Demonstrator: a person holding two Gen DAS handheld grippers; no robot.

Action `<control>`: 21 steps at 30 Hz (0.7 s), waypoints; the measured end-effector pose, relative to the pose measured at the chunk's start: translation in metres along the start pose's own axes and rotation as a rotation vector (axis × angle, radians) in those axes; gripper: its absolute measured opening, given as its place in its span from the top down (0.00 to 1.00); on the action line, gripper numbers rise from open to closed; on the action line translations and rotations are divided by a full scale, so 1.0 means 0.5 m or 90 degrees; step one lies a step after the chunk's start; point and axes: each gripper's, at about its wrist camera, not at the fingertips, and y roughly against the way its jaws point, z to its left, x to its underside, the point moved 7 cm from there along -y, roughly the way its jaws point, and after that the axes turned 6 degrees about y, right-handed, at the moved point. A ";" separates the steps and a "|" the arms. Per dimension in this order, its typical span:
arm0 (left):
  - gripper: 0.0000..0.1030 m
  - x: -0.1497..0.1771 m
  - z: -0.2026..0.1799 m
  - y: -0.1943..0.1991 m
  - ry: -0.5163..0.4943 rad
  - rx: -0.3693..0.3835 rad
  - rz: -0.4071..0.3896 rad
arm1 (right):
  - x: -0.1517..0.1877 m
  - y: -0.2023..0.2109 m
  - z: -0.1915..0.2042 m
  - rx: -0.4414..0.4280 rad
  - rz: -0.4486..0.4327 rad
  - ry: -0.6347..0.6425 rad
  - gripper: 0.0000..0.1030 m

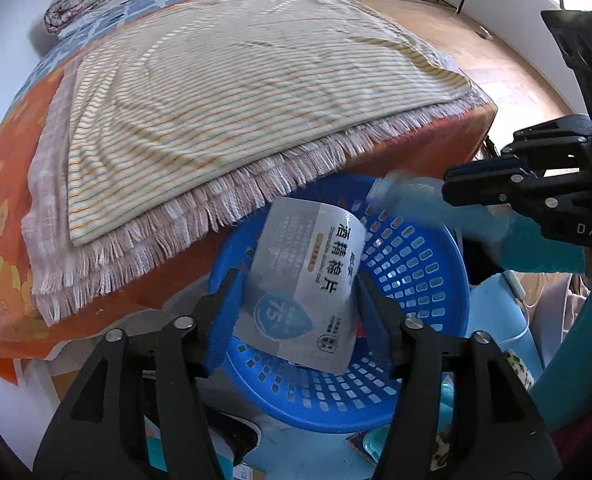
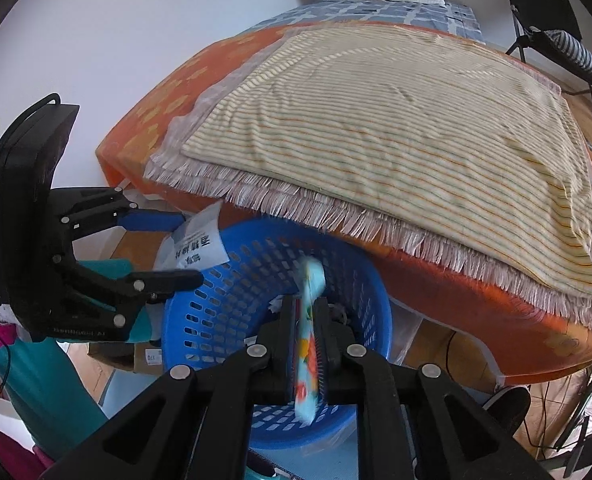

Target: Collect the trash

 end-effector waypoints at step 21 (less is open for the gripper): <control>0.27 -0.002 0.014 -0.005 0.012 -0.015 0.001 | -0.007 0.010 -0.018 0.053 -0.015 -0.013 0.18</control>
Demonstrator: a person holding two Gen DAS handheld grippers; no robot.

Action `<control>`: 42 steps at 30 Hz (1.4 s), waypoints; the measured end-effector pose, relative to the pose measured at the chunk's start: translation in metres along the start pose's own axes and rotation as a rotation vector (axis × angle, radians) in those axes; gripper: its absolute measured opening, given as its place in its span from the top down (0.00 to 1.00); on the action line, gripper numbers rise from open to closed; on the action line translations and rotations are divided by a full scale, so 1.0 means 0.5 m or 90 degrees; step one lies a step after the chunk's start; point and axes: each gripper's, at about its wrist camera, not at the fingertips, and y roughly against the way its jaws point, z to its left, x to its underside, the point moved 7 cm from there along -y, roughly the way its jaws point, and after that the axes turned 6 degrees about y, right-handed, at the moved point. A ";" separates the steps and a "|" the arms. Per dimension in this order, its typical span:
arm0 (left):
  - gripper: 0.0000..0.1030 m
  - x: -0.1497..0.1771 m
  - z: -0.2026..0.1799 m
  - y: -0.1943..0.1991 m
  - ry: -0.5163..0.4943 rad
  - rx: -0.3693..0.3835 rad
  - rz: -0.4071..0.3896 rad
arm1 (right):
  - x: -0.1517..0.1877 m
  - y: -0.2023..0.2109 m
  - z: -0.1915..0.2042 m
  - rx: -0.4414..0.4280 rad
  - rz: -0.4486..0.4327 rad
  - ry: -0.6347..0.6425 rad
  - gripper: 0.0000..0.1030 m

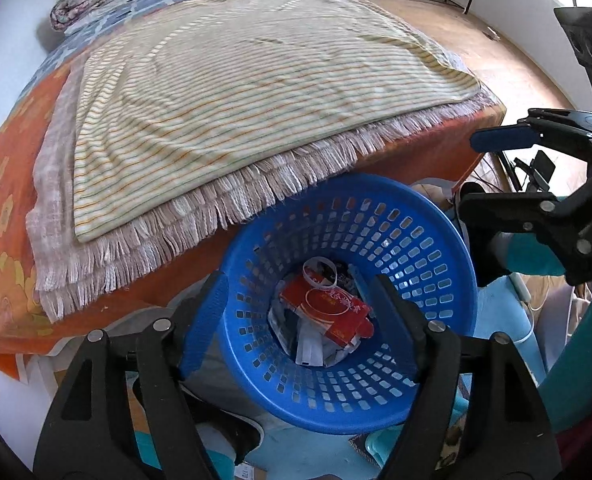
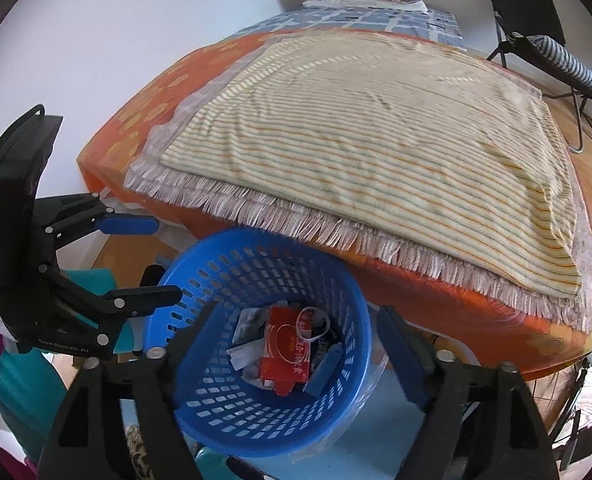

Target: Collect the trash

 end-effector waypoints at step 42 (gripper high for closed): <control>0.10 -0.329 0.104 0.267 0.137 -0.085 -0.271 | -0.285 0.184 -0.127 0.105 -0.178 -0.068 0.00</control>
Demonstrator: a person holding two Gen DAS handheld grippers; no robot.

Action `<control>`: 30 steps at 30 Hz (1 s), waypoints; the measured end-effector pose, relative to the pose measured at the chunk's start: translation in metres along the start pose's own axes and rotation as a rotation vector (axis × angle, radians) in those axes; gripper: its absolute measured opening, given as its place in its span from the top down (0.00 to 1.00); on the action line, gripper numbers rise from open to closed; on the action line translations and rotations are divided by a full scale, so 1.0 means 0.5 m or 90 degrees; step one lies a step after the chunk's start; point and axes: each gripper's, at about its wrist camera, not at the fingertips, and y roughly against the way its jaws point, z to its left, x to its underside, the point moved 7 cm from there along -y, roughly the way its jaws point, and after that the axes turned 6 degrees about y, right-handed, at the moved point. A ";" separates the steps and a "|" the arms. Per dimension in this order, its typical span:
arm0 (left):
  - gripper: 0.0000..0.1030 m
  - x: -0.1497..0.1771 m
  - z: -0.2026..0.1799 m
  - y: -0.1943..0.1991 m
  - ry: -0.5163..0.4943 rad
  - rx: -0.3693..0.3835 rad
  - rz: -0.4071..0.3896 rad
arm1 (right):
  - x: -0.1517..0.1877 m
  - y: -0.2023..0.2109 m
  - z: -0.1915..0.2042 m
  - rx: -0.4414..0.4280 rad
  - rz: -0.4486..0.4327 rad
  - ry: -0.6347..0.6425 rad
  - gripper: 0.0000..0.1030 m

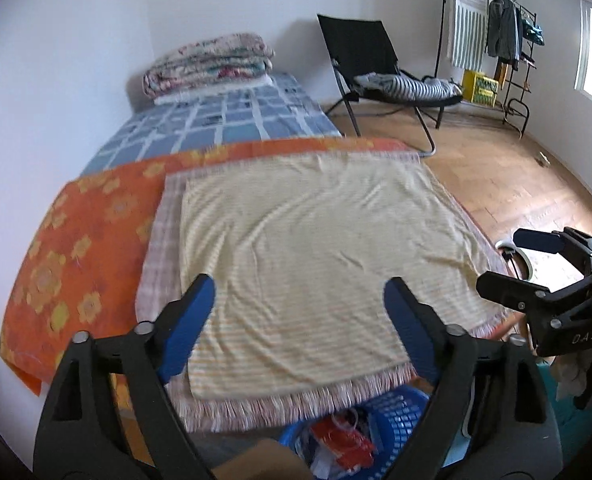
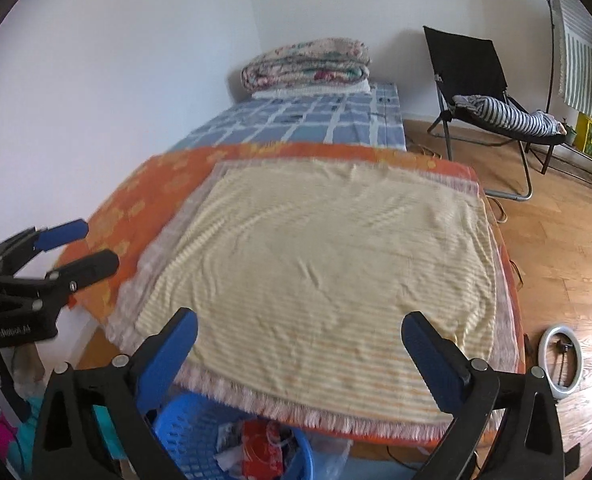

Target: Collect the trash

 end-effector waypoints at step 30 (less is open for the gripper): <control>0.02 -0.020 0.068 -0.036 0.089 -0.038 -0.001 | -0.035 -0.077 -0.003 -0.016 0.000 -0.018 0.00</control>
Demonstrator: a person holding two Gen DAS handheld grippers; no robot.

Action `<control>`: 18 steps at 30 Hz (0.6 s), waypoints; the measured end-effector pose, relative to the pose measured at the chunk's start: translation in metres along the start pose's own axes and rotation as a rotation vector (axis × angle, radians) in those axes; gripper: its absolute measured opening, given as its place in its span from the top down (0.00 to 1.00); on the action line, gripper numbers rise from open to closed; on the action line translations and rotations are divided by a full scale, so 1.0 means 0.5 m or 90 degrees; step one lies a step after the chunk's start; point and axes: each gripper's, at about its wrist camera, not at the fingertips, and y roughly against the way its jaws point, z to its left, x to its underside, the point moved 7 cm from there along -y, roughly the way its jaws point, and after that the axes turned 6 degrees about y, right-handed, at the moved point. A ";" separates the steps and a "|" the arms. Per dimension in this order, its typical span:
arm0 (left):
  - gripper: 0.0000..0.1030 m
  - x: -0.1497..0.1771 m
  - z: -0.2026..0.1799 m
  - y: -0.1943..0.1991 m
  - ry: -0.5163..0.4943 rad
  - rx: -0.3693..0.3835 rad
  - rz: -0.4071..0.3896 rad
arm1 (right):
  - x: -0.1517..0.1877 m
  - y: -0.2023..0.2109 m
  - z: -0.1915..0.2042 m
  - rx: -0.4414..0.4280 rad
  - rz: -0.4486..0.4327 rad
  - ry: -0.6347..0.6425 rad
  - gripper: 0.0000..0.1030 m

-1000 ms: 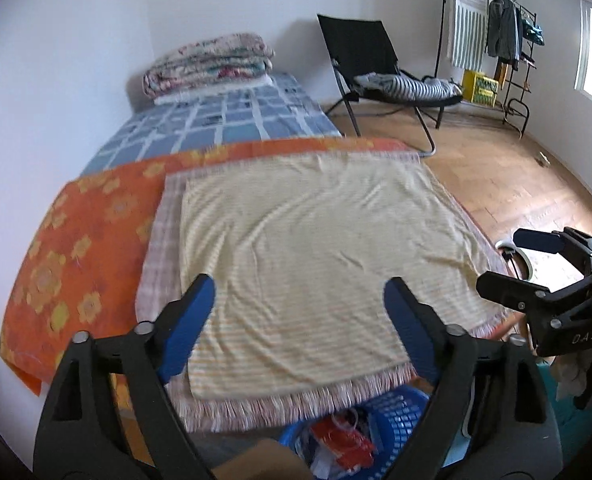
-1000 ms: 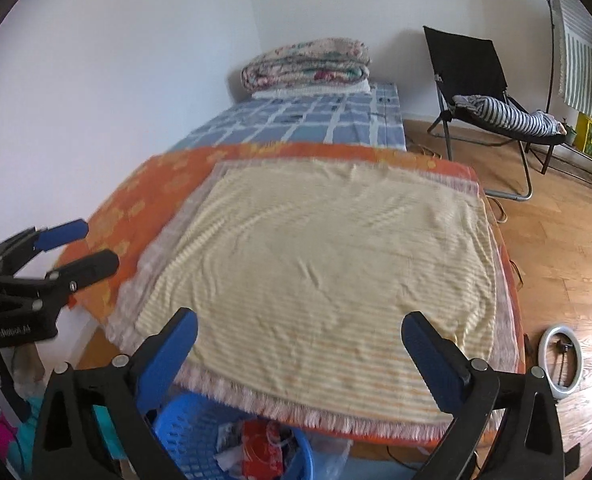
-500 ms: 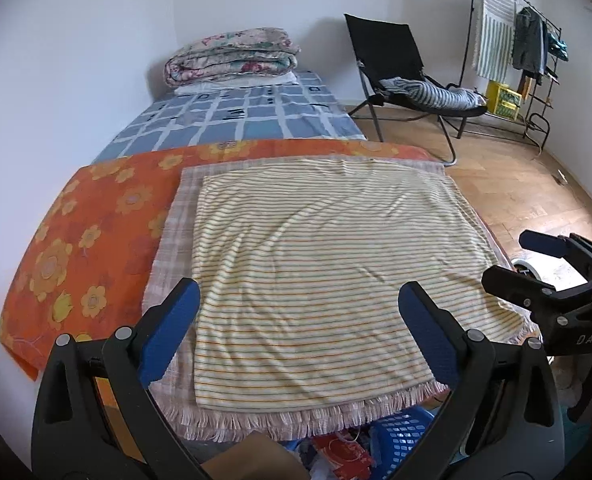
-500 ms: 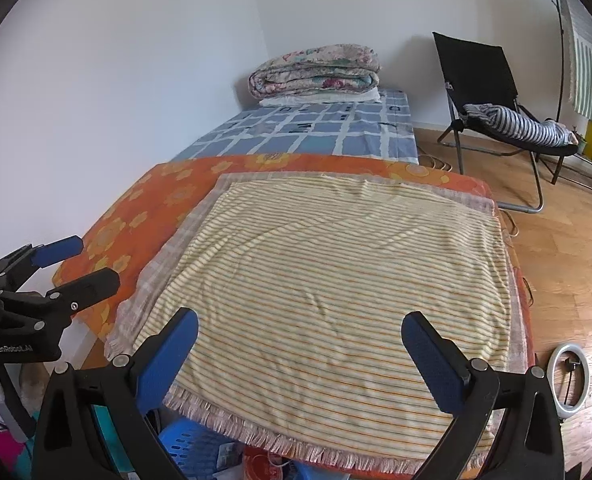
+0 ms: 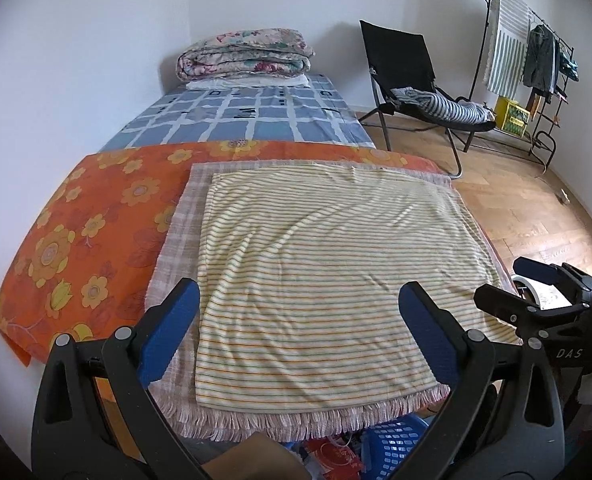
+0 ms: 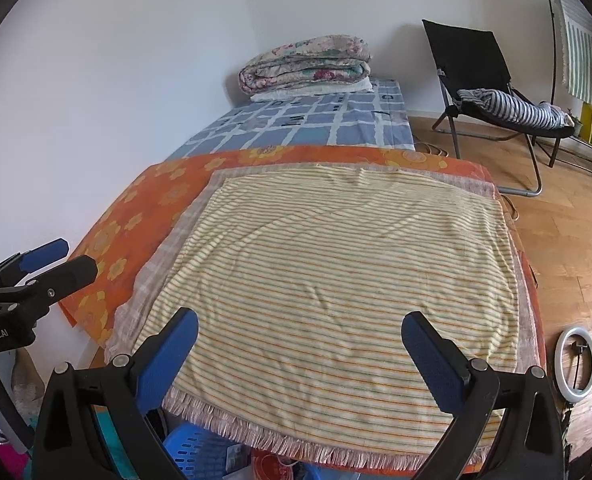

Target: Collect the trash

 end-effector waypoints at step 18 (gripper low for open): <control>0.01 0.003 -0.017 0.001 -0.006 0.001 -0.001 | 0.000 0.005 -0.006 0.014 -0.002 0.003 0.00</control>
